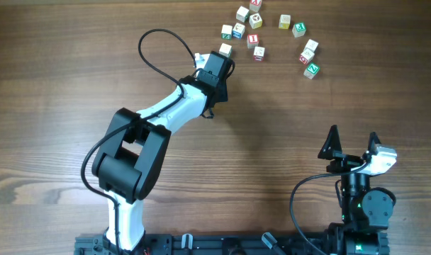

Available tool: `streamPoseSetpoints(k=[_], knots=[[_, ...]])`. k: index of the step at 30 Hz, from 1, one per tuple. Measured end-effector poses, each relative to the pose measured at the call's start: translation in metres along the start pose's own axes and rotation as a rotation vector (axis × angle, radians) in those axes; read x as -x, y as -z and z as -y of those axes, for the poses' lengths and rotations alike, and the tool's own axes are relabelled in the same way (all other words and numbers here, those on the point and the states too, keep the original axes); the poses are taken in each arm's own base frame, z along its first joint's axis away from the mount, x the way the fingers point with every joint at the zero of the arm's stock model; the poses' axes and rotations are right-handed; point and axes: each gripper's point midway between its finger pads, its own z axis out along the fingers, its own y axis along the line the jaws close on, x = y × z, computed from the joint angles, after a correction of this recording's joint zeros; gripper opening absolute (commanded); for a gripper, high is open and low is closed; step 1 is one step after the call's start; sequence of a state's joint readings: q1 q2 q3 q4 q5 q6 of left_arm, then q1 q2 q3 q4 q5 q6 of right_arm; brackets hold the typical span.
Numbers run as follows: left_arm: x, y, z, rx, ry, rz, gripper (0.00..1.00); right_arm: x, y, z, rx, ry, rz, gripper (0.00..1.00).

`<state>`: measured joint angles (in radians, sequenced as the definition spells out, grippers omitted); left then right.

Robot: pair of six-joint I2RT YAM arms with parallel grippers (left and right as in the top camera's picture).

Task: Form a horizontal line
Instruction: 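Carry the bee block down-left and lower it onto the table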

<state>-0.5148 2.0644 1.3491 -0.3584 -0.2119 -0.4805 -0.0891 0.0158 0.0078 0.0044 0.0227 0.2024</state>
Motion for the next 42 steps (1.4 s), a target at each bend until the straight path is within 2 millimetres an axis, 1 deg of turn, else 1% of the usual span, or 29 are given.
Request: streamPoseSetpoints(k=[2,4,9,14,26,27,28,32,35,37,39,40,41,42], knots=[[0.0,0.0,0.001,-0.003,-0.004,-0.002,0.24,0.0,0.0,0.0,0.0,0.0,0.0,1.0],[-0.001,0.0,0.002,-0.01,-0.007,-0.007,0.2,0.0,0.0,0.0,0.0,0.0,0.0,1.0],[-0.005,0.001,0.001,-0.005,-0.008,-0.029,0.18,0.0,0.0,0.0,0.0,0.0,0.0,1.0],[-0.009,0.003,-0.001,0.002,-0.013,-0.054,0.19,0.0,0.0,0.0,0.0,0.0,0.0,1.0],[-0.011,0.004,0.0,-0.016,-0.033,-0.066,0.2,0.0,0.0,0.0,0.0,0.0,0.0,1.0],[-0.011,0.004,0.0,-0.019,-0.039,-0.067,0.2,0.0,0.0,0.0,0.0,0.0,0.0,1.0],[-0.011,0.004,0.001,-0.023,-0.045,-0.069,0.24,0.0,0.0,0.0,0.0,0.0,0.0,1.0],[-0.014,0.005,0.006,-0.057,-0.087,-0.085,0.25,0.0,0.0,0.0,0.0,0.0,0.0,1.0],[-0.015,0.005,0.009,-0.071,-0.101,-0.092,0.33,0.0,0.0,0.0,0.0,0.0,0.0,1.0],[-0.015,0.005,0.009,-0.077,-0.104,-0.095,0.48,0.0,0.0,0.0,0.0,0.0,0.0,1.0],[-0.019,0.006,0.011,-0.088,-0.105,-0.111,0.69,0.0,0.0,0.0,0.0,0.0,0.0,1.0],[-0.022,0.006,0.011,-0.091,-0.113,-0.12,0.74,0.0,0.0,0.0,0.0,0.0,0.0,1.0],[-0.025,0.005,0.011,-0.095,-0.112,-0.132,0.83,0.0,0.0,0.0,0.0,0.0,0.0,1.0],[-0.026,0.005,0.012,-0.1,-0.115,-0.135,0.87,0.0,0.0,0.0,0.0,0.0,0.0,1.0]])
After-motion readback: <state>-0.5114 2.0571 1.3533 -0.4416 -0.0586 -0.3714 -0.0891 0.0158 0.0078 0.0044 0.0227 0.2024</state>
